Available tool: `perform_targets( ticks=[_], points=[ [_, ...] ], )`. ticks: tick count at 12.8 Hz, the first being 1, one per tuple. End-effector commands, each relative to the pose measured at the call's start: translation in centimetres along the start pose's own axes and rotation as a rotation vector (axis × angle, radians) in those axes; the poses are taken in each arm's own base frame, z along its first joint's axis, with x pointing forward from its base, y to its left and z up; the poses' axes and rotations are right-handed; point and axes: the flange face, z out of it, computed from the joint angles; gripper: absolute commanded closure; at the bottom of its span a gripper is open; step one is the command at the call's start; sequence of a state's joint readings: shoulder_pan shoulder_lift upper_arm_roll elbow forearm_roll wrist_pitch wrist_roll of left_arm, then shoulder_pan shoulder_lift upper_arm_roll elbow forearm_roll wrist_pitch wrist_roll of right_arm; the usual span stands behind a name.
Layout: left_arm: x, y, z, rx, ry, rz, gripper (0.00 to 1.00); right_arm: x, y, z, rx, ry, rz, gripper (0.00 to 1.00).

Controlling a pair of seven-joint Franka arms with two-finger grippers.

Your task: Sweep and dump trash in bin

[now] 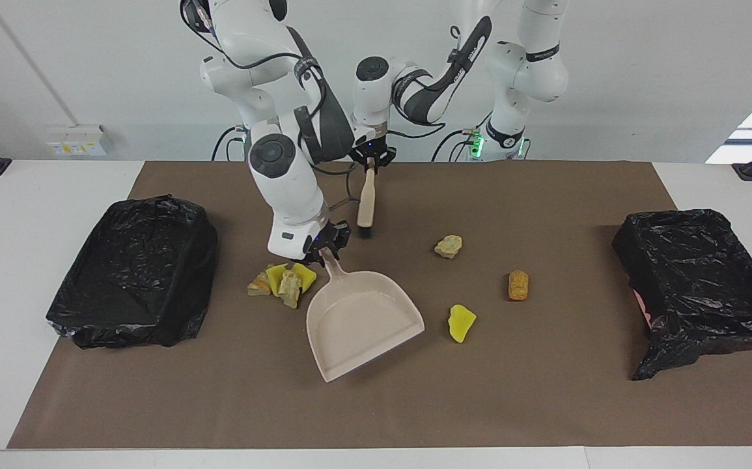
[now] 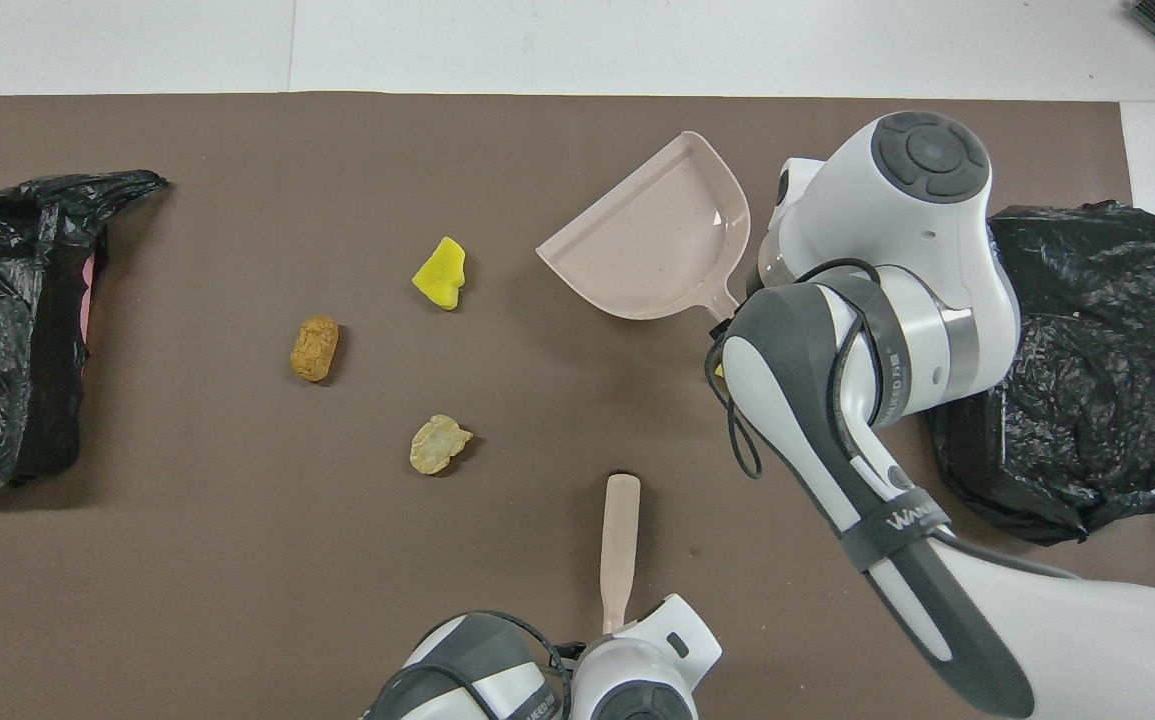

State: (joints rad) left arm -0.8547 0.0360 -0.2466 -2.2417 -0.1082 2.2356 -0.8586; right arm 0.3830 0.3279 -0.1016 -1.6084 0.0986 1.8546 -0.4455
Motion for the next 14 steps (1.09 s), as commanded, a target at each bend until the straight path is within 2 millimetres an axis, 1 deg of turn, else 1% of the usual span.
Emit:
perform_targets(
  ticks=[1, 2, 3, 4, 5, 7, 8, 9, 10, 11, 12, 13, 14],
  points=[
    [2.4, -1.4, -3.6, 0.0, -0.021, -0.051, 1.0, -1.2, 1.4, 0.3, -0.015, -0.028, -0.177, 1.0],
    [3.5, -2.4, -4.8, 0.005, -0.024, -0.079, 1.0, -1.5, 1.7, 0.4, -0.011, -0.031, -0.233, 1.0],
    [4.7, -3.5, -5.5, 0.018, -0.028, -0.103, 1.0, -1.8, 2.0, 0.7, -0.003, -0.041, -0.285, 1.0],
    [6.4, -5.3, -6.1, 0.038, -0.029, -0.134, 1.0, -1.9, 1.9, 1.4, 0.004, -0.052, -0.321, 1.0],
    [8.3, -7.6, -7.0, 0.052, -0.017, -0.163, 1.0, -2.0, 1.9, 1.7, 0.009, -0.057, -0.348, 1.0],
    [12.3, -12.7, -8.7, 0.055, 0.002, -0.238, 1.0, -2.1, 1.4, 3.3, 0.016, -0.088, -0.416, 1.0],
    [14.2, -15.2, -8.9, 0.069, 0.011, -0.266, 1.0, -2.2, 1.2, 4.3, 0.009, -0.12, -0.446, 1.0],
    [16.0, -18.0, -9.1, 0.078, 0.02, -0.299, 1.0, -1.8, -0.3, 5.7, 0.01, -0.15, -0.476, 1.0],
    [17.9, -21.3, -8.9, 0.084, 0.016, -0.329, 1.0, -1.3, -1.9, 6.7, 0.009, -0.167, -0.506, 1.0],
    [19.4, -24.1, -9.1, 0.096, 0.024, -0.329, 1.0, -1.1, -2.7, 6.9, 0.008, -0.17, -0.519, 1.0],
    [20.7, -27.1, -9.0, 0.11, 0.026, -0.346, 1.0, -1.0, -3.0, 6.9, 0.008, -0.169, -0.526, 1.0],
    [21.9, -29.5, -9.2, 0.126, 0.034, -0.354, 1.0, -0.8, -3.4, 7.1, 0.006, -0.161, -0.532, 1.0],
    [22.4, -31.6, -9.2, 0.13, 0.03, -0.362, 1.0, -0.6, -4.2, 7.2, 0.005, -0.157, -0.539, 1.0]
  ],
)
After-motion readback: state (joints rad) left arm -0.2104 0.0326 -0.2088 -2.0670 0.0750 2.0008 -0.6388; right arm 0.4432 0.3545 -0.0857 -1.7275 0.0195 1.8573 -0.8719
